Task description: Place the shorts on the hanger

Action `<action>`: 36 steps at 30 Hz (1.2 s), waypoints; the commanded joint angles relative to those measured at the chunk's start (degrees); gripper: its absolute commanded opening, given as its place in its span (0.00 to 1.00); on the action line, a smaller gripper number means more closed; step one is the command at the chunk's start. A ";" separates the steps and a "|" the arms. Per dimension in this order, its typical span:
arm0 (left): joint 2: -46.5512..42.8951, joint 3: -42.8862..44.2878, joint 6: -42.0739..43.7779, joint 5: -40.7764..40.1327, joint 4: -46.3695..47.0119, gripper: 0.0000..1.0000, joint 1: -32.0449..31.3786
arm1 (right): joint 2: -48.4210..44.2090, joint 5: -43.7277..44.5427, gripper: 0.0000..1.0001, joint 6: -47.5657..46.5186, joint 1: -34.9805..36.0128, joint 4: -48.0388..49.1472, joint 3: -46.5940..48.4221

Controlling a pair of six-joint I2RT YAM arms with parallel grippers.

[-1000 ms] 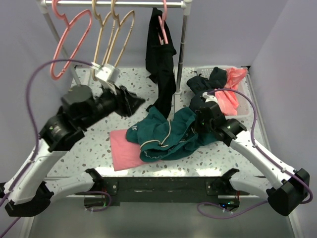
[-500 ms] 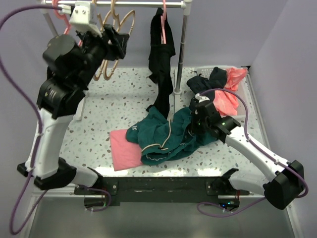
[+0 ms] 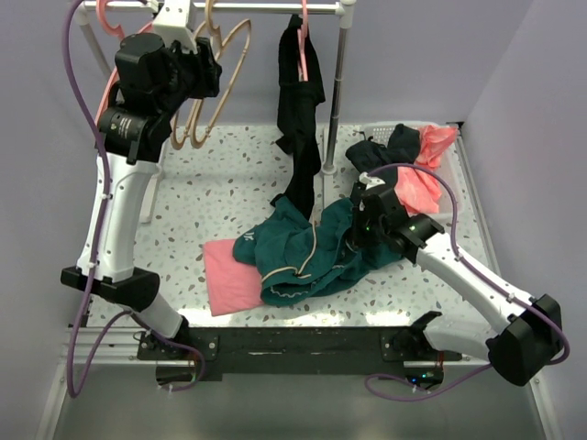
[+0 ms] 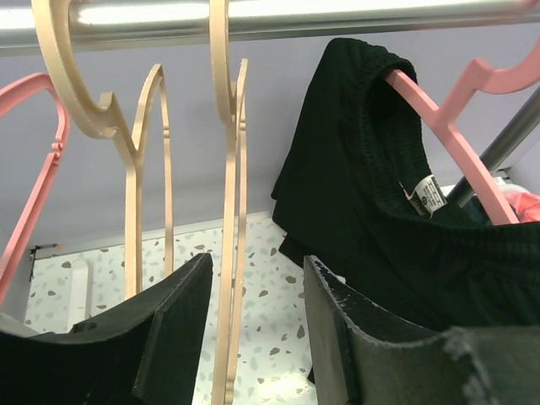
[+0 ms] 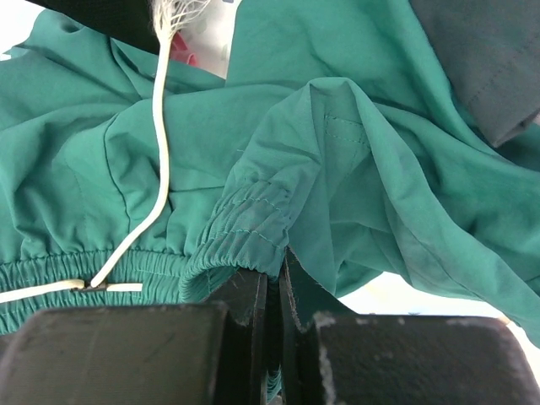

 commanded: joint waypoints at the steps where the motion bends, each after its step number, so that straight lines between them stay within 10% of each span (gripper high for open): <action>1: 1.18 0.74 2.17 -0.74 0.40 0.51 0.64 | 1.13 -2.16 0.00 -1.03 -0.14 3.03 0.43; 17: 1.89 -7.96 3.93 -4.25 3.65 0.40 0.56 | 2.98 -3.31 0.00 -2.09 -0.14 4.44 -0.72; 25: -0.22 -11.92 5.33 -4.43 8.74 0.00 0.47 | 3.15 -2.87 0.00 -2.35 -0.05 4.88 -0.98; 36: -4.97 -16.48 5.69 -2.23 15.87 0.00 0.38 | 3.50 -2.25 0.00 -2.44 -0.14 5.49 -1.07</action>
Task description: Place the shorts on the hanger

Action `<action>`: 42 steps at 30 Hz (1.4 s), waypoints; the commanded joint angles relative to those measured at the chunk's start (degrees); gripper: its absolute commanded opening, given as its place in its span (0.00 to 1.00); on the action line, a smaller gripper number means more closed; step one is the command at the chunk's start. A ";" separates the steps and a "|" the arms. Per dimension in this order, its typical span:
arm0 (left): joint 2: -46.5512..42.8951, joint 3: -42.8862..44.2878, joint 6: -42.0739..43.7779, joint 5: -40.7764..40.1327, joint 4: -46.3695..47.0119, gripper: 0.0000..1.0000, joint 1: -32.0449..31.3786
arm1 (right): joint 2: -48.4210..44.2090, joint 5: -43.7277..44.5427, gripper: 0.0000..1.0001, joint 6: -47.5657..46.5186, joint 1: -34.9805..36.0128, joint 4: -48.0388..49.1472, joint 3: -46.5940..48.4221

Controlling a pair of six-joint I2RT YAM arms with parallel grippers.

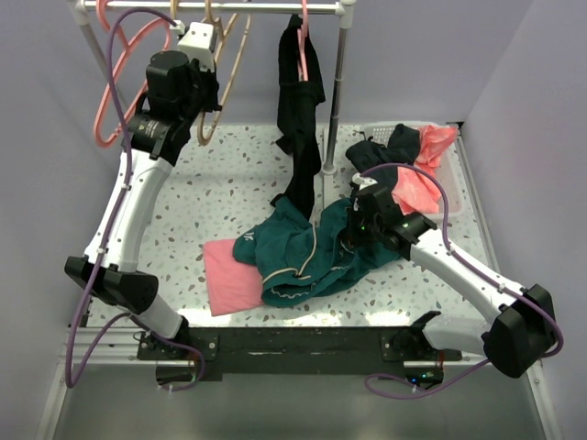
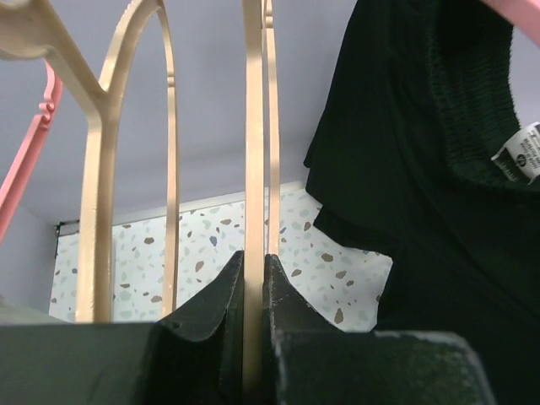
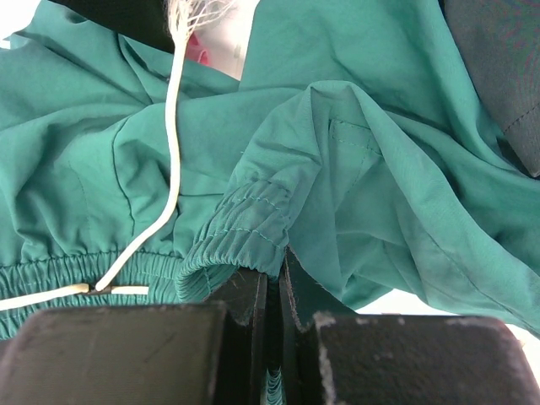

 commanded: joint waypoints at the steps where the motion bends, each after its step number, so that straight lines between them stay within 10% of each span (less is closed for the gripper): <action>1: -4.97 -1.91 0.79 1.24 7.26 0.00 0.29 | 0.62 0.15 0.00 -0.69 -0.14 2.33 -0.52; 18: -16.30 -16.49 -3.25 6.07 5.33 0.00 0.29 | -0.96 0.77 0.00 -0.78 -0.14 1.62 -1.49; 31: -46.86 -39.43 -10.01 11.88 4.54 0.00 0.21 | -4.82 5.51 0.00 -0.87 -0.14 -0.66 -0.96; 42: -49.64 -36.81 -15.03 33.65 6.04 0.00 0.21 | -11.77 13.24 0.00 1.85 -0.14 -4.53 1.50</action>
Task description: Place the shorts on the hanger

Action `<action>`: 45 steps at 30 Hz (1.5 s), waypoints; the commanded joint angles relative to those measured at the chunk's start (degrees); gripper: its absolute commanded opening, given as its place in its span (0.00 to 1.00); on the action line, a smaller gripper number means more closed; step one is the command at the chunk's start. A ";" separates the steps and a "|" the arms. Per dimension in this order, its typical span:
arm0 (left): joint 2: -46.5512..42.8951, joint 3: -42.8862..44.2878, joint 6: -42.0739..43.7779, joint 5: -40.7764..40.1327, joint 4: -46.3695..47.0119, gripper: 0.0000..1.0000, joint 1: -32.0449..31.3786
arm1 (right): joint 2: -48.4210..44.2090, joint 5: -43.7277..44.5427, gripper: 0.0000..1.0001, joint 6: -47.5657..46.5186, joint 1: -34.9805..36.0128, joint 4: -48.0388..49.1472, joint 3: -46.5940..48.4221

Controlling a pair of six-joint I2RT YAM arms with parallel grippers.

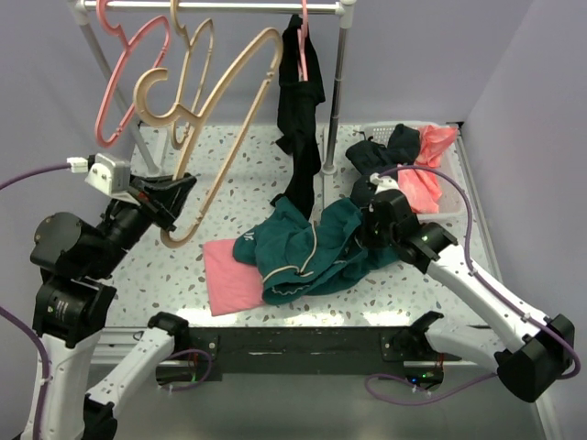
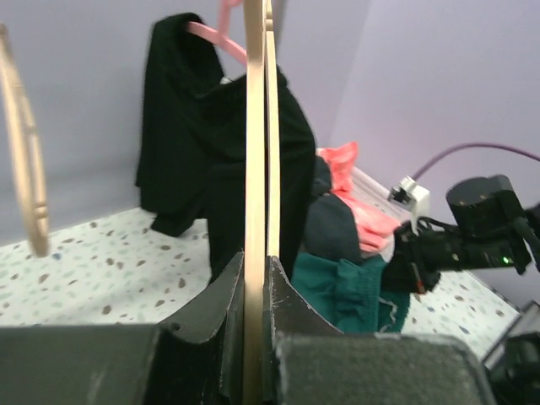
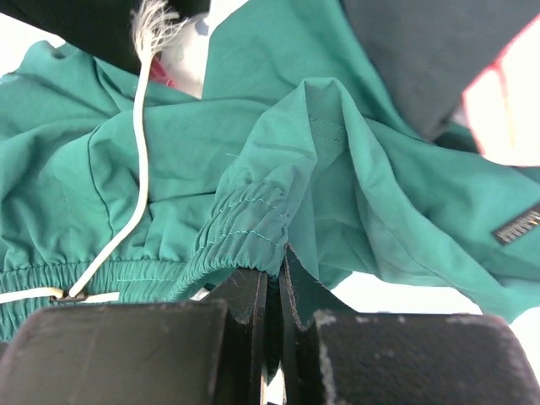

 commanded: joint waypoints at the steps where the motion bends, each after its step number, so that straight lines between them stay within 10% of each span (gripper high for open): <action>1: 5.83 2.99 -2.20 13.95 2.14 0.00 0.03 | -3.10 5.62 0.00 2.51 -0.14 -1.97 2.70; 14: 7.77 -0.95 3.34 -1.85 -13.05 0.00 -30.28 | -7.93 14.76 0.00 11.65 -0.14 -7.50 -1.78; 45: 1.17 -18.18 0.52 9.75 -13.59 0.00 -31.61 | -0.11 20.13 0.00 13.86 -0.05 -15.33 6.83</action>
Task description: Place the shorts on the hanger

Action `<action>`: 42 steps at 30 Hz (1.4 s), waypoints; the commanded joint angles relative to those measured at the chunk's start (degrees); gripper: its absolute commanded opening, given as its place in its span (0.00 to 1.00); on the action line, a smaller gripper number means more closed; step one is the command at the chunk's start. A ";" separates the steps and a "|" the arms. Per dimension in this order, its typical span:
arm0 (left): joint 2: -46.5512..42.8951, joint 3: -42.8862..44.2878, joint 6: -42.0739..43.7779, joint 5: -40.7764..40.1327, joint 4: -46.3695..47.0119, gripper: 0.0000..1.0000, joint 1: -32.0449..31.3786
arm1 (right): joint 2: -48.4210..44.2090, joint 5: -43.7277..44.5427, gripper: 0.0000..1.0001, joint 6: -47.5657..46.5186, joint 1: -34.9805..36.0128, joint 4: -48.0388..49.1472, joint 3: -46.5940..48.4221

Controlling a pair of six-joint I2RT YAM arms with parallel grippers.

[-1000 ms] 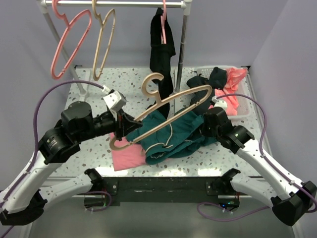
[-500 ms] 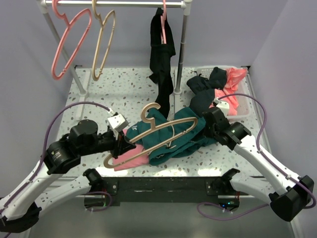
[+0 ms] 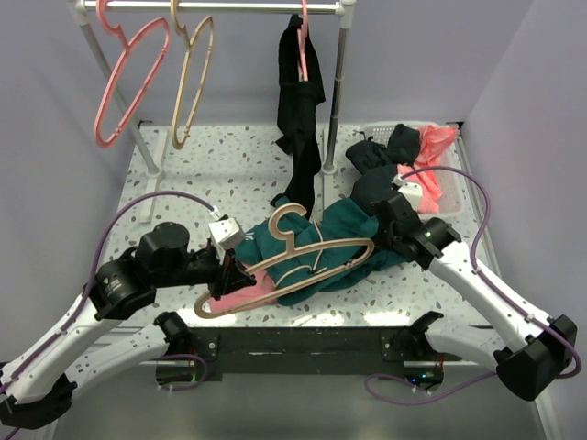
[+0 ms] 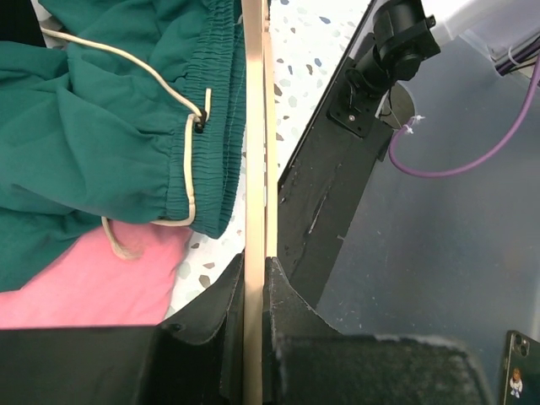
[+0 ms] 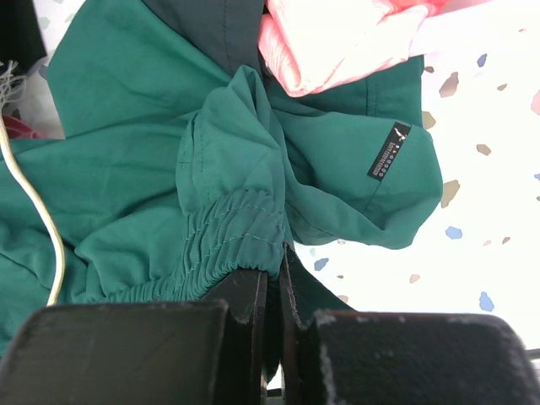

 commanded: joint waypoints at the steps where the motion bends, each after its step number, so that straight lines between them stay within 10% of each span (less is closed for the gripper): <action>1: 1.41 1.12 -0.33 1.90 3.20 0.00 -0.51 | -0.61 2.73 0.00 -0.02 -0.05 -0.80 2.87; 25: 15.48 4.38 4.42 -12.85 21.38 0.00 -8.67 | -1.41 -4.21 0.00 -1.26 8.38 -3.18 19.66; 42: 6.43 -6.53 1.70 -25.50 37.56 0.00 -13.78 | -2.81 -2.11 0.00 -1.87 10.84 -8.27 26.68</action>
